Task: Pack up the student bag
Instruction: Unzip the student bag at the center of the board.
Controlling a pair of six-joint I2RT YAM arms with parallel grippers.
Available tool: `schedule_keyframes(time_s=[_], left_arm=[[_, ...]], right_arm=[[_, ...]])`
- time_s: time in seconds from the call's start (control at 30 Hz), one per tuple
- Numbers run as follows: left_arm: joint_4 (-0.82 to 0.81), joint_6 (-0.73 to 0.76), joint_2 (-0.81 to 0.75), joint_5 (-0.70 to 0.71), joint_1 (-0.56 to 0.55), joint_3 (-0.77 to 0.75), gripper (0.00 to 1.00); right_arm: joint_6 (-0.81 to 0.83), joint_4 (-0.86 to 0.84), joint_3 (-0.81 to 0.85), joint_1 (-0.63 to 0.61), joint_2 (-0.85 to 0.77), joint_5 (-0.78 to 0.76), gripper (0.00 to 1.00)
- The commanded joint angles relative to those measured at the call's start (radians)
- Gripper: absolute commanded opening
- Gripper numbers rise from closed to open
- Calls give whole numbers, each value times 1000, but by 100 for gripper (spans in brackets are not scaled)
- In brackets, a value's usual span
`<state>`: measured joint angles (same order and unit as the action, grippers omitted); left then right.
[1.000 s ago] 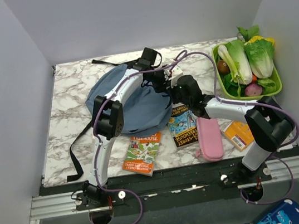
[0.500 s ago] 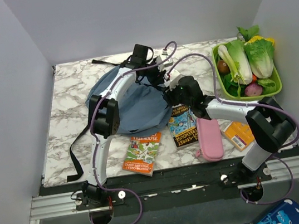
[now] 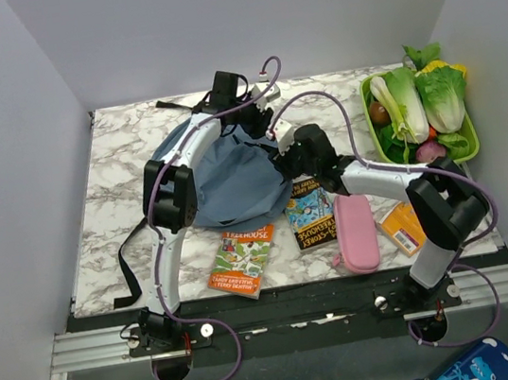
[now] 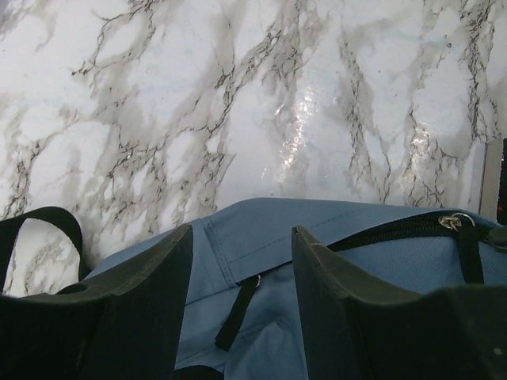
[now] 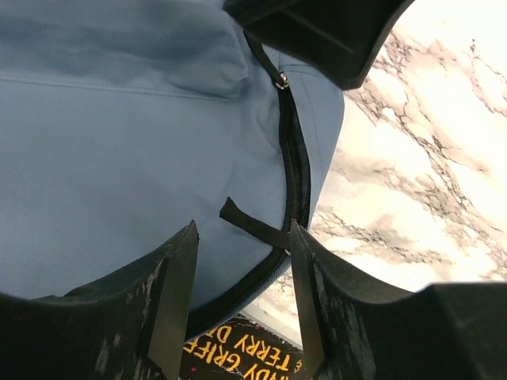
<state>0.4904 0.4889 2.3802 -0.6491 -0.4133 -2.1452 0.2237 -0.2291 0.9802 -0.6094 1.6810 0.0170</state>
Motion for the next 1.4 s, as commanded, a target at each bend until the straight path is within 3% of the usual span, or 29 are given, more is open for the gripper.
schedule_keyframes(time_s=[0.0,0.17,0.3,0.5,0.63,0.77,0.8,1.07,1.37], left_arm=[[-26,-29,-70,-52,13,27,60],[-24,-27,-75,-58,16,38,60],[-32,-32,-76,-60,18,50,60],[-36,-36,-81,-66,18,62,60],[-30,-24,-81,-66,18,65,60],[-23,-19,-81,-64,18,67,60],[-23,-18,-81,-66,18,70,60],[-3,23,-93,-70,15,114,60],[127,246,-81,-104,-18,111,60]], right_arm=[[49,48,41,-12,48,26,59],[54,54,66,-18,94,2,59],[42,69,138,-20,154,-112,57],[8,99,193,-20,221,-166,51],[-6,96,180,-20,207,-176,33],[-12,59,147,-21,174,-190,3],[-15,51,137,-20,164,-198,1],[-76,-12,91,-10,91,-201,1],[-190,-73,21,30,28,-106,1]])
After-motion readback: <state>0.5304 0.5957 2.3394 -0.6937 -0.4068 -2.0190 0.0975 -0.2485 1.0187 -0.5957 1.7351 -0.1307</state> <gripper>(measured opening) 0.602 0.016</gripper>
